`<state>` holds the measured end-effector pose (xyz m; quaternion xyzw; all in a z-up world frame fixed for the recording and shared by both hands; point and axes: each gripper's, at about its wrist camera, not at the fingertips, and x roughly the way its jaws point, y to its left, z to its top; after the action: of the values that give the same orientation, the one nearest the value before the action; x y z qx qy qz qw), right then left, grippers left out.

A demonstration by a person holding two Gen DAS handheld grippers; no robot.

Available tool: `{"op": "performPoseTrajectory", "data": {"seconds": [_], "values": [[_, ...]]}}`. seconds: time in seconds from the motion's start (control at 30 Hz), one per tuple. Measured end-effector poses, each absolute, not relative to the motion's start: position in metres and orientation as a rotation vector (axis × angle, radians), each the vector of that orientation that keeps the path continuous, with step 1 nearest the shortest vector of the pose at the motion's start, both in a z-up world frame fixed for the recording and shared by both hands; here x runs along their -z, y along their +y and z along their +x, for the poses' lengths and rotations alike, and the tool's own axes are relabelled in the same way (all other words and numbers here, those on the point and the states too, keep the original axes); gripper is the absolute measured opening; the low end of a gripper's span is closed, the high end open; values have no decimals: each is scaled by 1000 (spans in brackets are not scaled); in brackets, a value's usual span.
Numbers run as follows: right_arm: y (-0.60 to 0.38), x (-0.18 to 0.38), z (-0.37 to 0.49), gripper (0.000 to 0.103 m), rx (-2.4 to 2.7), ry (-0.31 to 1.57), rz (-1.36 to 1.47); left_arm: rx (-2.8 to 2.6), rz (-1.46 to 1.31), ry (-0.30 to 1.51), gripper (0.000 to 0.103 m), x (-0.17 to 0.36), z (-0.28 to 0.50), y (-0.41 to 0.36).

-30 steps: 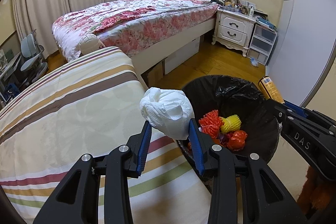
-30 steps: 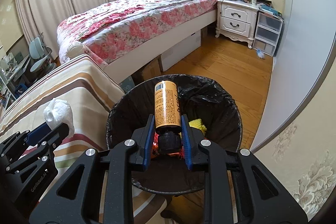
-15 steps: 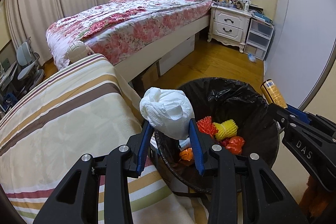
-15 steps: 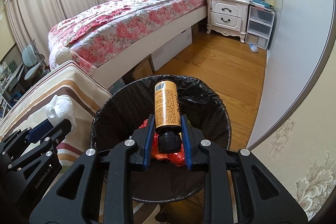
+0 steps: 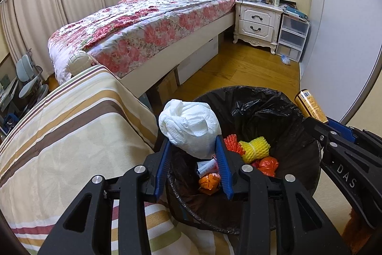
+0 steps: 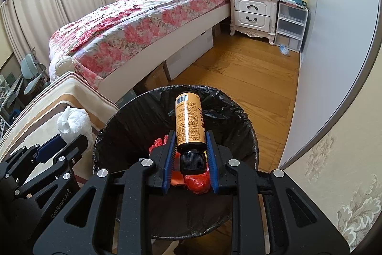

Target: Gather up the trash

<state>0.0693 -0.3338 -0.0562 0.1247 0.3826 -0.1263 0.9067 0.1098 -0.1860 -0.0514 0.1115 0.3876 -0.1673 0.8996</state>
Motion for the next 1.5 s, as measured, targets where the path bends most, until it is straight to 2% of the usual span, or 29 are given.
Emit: {"op": "performPoseTrajectory", "data": {"seconds": [0.03, 0.07, 0.1, 0.13, 0.23, 0.37, 0.7, 1.5], "values": [[-334, 57, 69, 28, 263, 790, 259, 344, 230, 806, 45, 52, 111, -187], [-335, 57, 69, 34, 265, 789, 259, 342, 228, 806, 48, 52, 112, -186], [-335, 57, 68, 40, 271, 786, 258, 339, 227, 803, 56, 52, 112, -186], [-336, 57, 68, 42, 276, 784, 255, 337, 226, 800, 62, 51, 112, -186], [-336, 58, 67, 43, 285, 785, 251, 326, 225, 789, 70, 51, 111, -185], [-337, 57, 63, 55, 300, 778, 243, 309, 217, 784, 72, 50, 110, -181], [-326, 56, 48, 73, 310, 778, 223, 264, 180, 777, 77, 43, 97, -154], [-270, 32, -9, 88, 251, 738, 194, 202, 134, 721, 80, 24, 32, -90]]}}
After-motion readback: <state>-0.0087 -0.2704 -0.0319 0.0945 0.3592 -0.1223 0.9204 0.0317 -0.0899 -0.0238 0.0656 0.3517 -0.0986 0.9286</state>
